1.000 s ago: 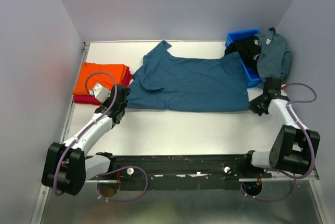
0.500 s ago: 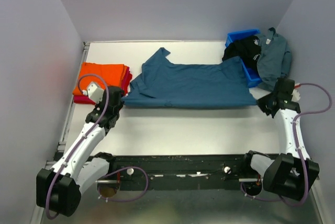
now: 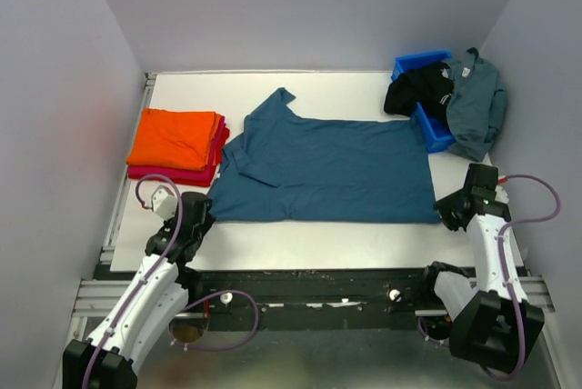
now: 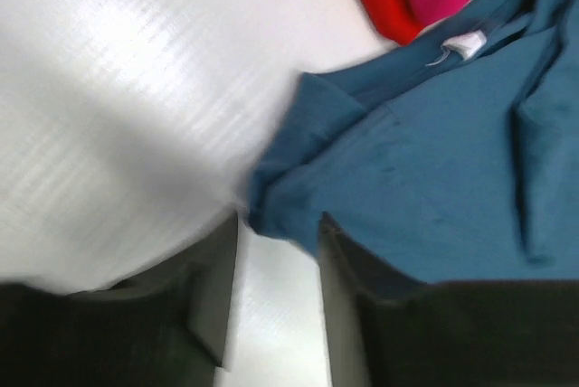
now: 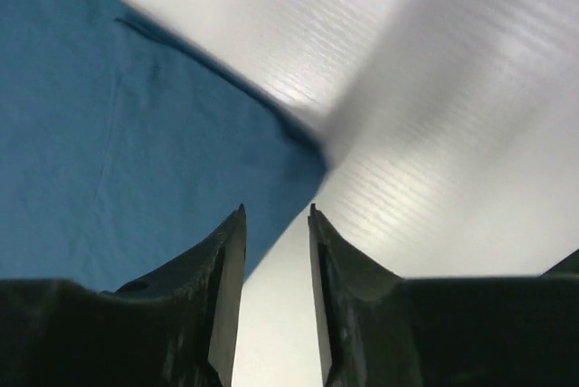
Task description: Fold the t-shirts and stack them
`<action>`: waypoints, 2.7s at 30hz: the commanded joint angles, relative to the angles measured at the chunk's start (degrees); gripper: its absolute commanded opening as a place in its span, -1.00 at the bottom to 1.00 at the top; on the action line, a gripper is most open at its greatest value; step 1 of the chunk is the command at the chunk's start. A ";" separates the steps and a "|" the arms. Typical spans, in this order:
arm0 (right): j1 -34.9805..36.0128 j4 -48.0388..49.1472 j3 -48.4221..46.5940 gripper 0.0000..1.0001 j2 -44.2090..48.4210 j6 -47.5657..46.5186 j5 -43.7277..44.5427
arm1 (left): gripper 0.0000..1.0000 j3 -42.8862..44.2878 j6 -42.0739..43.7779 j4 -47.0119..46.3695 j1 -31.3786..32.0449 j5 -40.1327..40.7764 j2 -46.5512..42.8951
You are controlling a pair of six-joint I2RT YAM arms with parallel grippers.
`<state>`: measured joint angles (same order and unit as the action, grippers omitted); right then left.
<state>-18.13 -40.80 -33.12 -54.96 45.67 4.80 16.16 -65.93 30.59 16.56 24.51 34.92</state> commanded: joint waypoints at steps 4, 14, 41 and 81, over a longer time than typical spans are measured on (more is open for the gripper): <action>-0.41 5.97 -1.77 0.08 9.87 -9.87 -7.75 | 0.35 9.05 7.29 4.39 -0.21 1.85 -2.66; 11.94 18.72 -7.73 0.05 1.62 -17.90 -23.18 | 0.47 16.44 23.74 -14.13 -0.30 -6.14 10.23; 44.15 25.59 -16.56 -0.30 -18.64 -14.04 -5.60 | 0.11 13.55 5.22 1.13 -1.88 -5.80 13.18; 56.19 24.89 -64.52 -0.25 -73.09 -16.84 -32.48 | -0.95 1.94 3.62 -5.28 -1.88 0.80 9.03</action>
<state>37.08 -13.21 -94.45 -125.08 29.54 -27.64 18.48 -62.43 24.97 15.00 23.31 45.12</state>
